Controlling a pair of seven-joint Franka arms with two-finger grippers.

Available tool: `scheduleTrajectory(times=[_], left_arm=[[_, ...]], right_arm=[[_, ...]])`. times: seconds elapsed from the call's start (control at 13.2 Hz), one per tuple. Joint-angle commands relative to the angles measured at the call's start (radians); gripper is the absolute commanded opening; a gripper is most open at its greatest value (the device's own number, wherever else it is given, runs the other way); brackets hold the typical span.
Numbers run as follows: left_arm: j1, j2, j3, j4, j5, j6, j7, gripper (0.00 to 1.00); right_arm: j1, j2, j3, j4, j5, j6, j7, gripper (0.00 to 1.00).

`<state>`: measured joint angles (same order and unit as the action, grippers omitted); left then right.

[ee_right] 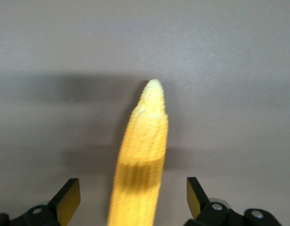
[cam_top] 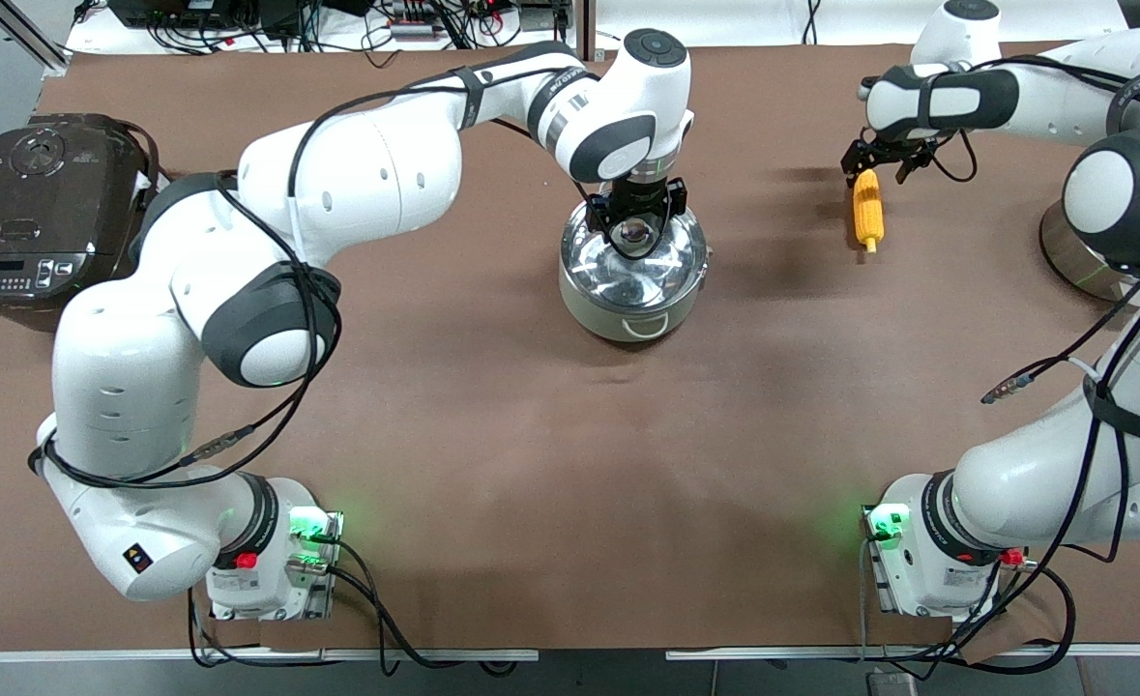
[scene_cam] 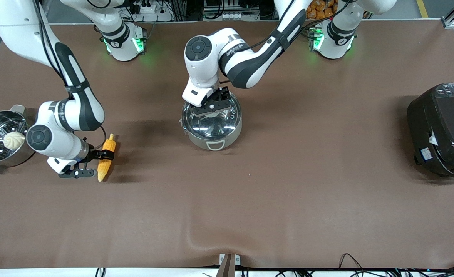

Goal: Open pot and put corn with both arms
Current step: 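Grasp the lid knob with the left gripper while the right gripper grasps the corn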

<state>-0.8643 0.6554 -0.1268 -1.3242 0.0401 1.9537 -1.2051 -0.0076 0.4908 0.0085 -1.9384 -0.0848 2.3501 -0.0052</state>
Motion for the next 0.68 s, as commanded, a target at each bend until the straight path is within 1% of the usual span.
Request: scheduleTrajectory(times=[0.0, 0.3, 0.38, 0.46, 0.53, 0.61], left_arm=[[-0.008, 0.017, 0.004, 0.026, 0.026, -0.006, -0.024, 0.86], [-0.005, 0.018, 0.004, 0.026, 0.026, -0.006, -0.019, 0.85], [-0.005, 0.018, 0.004, 0.026, 0.026, -0.006, -0.017, 0.80], [-0.005, 0.018, 0.004, 0.026, 0.026, -0.006, -0.017, 0.78], [-0.005, 0.018, 0.004, 0.026, 0.026, -0.006, -0.019, 0.75], [-0.005, 0.018, 0.004, 0.026, 0.024, -0.006, -0.022, 0.68]], right_arm=[[-0.022, 0.049, 0.002, 0.001, -0.038, 0.037, 0.017, 1.00], [-0.017, 0.069, 0.004, -0.001, -0.036, 0.029, 0.019, 1.00], [-0.014, 0.069, 0.004, -0.001, -0.036, 0.023, 0.019, 1.00], [-0.014, 0.069, 0.004, -0.001, -0.036, 0.020, 0.019, 1.00], [-0.012, 0.066, 0.004, -0.002, -0.036, 0.020, 0.018, 0.96], [-0.012, 0.064, 0.004, -0.002, -0.036, 0.009, 0.019, 0.41]])
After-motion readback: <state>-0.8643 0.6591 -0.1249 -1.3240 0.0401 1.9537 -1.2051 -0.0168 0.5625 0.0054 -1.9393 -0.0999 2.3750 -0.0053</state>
